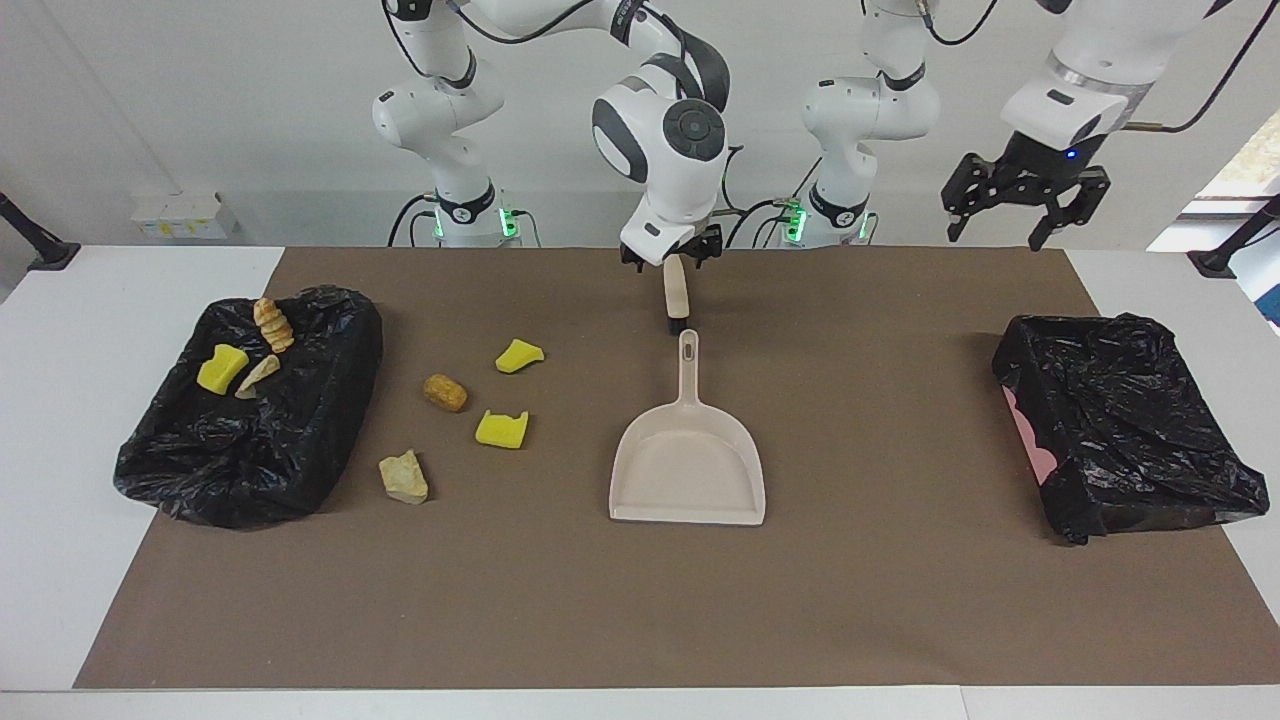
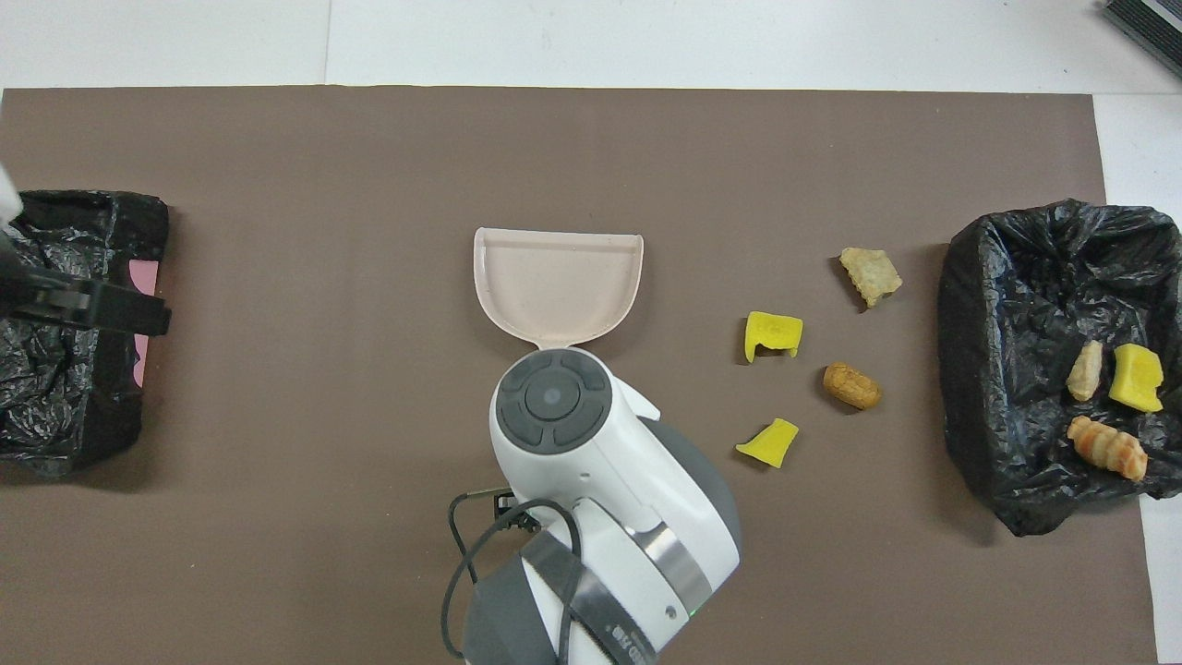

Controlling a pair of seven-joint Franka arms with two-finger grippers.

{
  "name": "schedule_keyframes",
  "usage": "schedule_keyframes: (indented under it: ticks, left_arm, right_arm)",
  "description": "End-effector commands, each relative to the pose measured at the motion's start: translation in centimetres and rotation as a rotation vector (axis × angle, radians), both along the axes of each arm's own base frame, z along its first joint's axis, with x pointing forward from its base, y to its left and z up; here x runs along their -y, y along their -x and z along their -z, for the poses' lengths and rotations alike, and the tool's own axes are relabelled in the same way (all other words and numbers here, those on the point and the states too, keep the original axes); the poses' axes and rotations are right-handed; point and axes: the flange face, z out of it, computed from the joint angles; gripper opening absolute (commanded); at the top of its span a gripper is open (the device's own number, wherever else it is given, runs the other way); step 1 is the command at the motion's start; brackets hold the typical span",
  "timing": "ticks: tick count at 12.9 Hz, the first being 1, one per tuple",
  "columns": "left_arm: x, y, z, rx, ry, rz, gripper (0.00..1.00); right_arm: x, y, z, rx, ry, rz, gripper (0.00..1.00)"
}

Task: Sweep and dump trash in bin
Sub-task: 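Grasp the dustpan with the left gripper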

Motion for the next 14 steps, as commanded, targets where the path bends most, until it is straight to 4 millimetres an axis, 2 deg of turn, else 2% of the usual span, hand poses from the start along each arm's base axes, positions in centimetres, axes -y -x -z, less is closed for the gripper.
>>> schedule_keyframes:
  ticks: [1,2,3,5,6,7,8,10,12,14]
  left_arm:
    - [5.7,0.4,4.4,0.016,0.001,0.056,1.0]
    - [7.7,0.3,6.2,0.031,0.008,0.057,1.0]
    - [10.0,0.7,8.0,0.048,0.017,0.056,1.0]
    - [14.0,1.0,11.1,0.059,0.03,0.047,1.0]
    - [16.7,1.3,13.0,0.043,0.028,0.047,1.0]
    - [18.4,1.3,14.0,0.052,0.037,0.034,1.0]
    - [19.8,1.7,15.1,0.056,0.043,0.027,1.0]
    - [24.4,2.2,19.6,0.039,0.042,0.025,1.0]
    - [26.7,2.4,22.3,0.043,0.052,0.001,1.0]
    - [27.6,2.1,25.0,0.039,0.05,-0.006,1.0]
  right_arm:
    - [0.8,4.6,1.9,0.037,-0.028,0.036,1.0]
    - [1.1,5.6,2.4,0.029,-0.041,0.06,1.0]
    - [0.6,7.4,2.7,0.006,-0.059,0.059,1.0]
    - [1.2,8.9,3.0,-0.005,-0.052,0.093,0.98]
    - [1.2,10.0,3.3,-0.012,-0.046,0.082,0.96]
    - [1.4,11.0,3.6,-0.032,-0.054,0.089,0.96]
    - [1.6,11.6,4.3,-0.036,-0.053,0.095,0.96]
    - [0.6,13.9,6.7,-0.02,-0.043,0.095,0.95]
    - [0.4,15.2,8.2,-0.016,-0.034,0.089,0.92]
    - [0.0,16.1,9.1,-0.036,-0.036,0.095,0.86]
